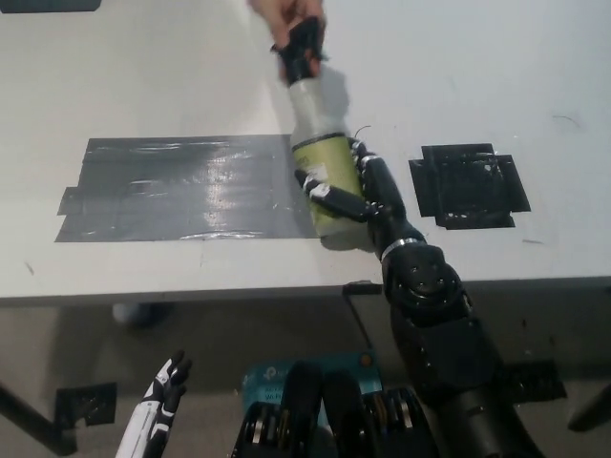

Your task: A spray bottle is kept on the black marked spot on the table infront of the robot and the robot extends its right arm to pick it up and hands it to a person

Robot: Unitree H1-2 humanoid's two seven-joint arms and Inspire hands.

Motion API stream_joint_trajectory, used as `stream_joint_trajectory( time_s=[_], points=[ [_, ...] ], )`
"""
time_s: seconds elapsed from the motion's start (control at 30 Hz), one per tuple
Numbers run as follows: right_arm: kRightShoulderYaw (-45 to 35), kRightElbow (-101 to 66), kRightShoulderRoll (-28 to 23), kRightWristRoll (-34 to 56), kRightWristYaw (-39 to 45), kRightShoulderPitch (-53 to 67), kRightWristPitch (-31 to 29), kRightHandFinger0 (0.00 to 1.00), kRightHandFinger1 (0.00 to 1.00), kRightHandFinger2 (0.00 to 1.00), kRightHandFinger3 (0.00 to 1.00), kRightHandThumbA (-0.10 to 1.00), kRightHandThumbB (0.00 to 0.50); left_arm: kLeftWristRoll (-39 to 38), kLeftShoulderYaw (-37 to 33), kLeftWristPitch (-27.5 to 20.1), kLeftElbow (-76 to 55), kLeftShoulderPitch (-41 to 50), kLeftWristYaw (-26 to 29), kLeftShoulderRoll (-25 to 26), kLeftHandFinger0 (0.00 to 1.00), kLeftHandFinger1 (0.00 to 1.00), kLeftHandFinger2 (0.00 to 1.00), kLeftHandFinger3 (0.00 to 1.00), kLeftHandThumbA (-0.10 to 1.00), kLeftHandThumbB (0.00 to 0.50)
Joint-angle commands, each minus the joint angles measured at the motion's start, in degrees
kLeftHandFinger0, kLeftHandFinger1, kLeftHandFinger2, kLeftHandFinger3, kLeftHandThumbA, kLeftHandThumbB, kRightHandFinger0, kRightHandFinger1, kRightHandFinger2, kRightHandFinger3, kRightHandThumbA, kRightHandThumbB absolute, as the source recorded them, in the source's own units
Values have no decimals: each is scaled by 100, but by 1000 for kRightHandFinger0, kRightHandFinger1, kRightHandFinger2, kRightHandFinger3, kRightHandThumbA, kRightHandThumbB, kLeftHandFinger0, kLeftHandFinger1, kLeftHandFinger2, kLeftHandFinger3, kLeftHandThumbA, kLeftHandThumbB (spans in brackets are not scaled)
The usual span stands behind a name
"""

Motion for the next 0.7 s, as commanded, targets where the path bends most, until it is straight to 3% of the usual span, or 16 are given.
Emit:
stream_joint_trajectory(
  time_s=[0.0, 0.03, 0.07, 0.1, 0.13, 0.2, 0.23, 0.33, 0.43, 0.63, 0.67],
  points=[
    [-206, -527, 121, 393, 42, -169, -626, 30, 479, 830, 864, -62, 107, 117, -32, -140, -138, 15, 14, 64, 1000, 1000, 1000, 1000, 1000, 370],
    [-254, -639, 150, 487, 99, -122, -622, 444, 883, 1000, 1000, 321, 367, 116, -37, -155, -141, 40, 6, 67, 1000, 1000, 1000, 1000, 1000, 372],
    [-273, -900, 157, 622, 255, -56, -476, 514, 882, 1000, 1000, 335, 326, 104, -33, -138, -134, 53, 6, 56, 1000, 1000, 1000, 1000, 1000, 377],
    [-142, -1199, 28, 775, 697, 23, -354, 1000, 1000, 1000, 1000, 512, 381, 101, -35, -117, -134, 52, 7, 44, 1000, 1000, 1000, 1000, 1000, 375],
    [-80, -1279, -37, 847, 903, 47, -344, 1000, 1000, 1000, 1000, 546, 386, 107, -37, -115, -126, 47, 8, 42, 1000, 1000, 1000, 1000, 1000, 375],
    [139, -1541, -271, 782, 1217, 108, -319, 1000, 1000, 1000, 1000, 721, 481, 81, -35, -90, -123, 42, -7, 38, 1000, 1000, 1000, 1000, 1000, 384],
    [223, -1858, -396, 761, 1311, 207, -222, 1000, 1000, 1000, 1000, 741, 499, 84, -44, -108, -157, 98, 1, 18, 1000, 1000, 1000, 1000, 1000, 375],
    [408, -2654, -667, 679, 1397, 517, -50, 1000, 1000, 1000, 1000, 820, 500, 93, -31, -147, -206, 213, 39, 1, 1000, 1000, 1000, 1000, 1000, 376],
    [479, -3325, -916, 769, 1526, 729, 14, 1000, 1000, 1000, 1000, 814, 482, 89, -19, -144, -218, 240, 37, 12, 1000, 1000, 1000, 1000, 1000, 375],
    [461, -5339, -1558, 671, 1572, 1332, 518, 1000, 1000, 1000, 1000, 913, 500, 84, -9, -181, -106, 212, 42, 18, 1000, 1000, 1000, 1000, 1000, 370],
    [376, -5702, -1696, 862, 1620, 1523, 514, 1000, 1000, 1000, 1000, 882, 500, 64, -4, -204, -71, 181, 34, 24, 1000, 1000, 1000, 1000, 1000, 368]
  ],
)
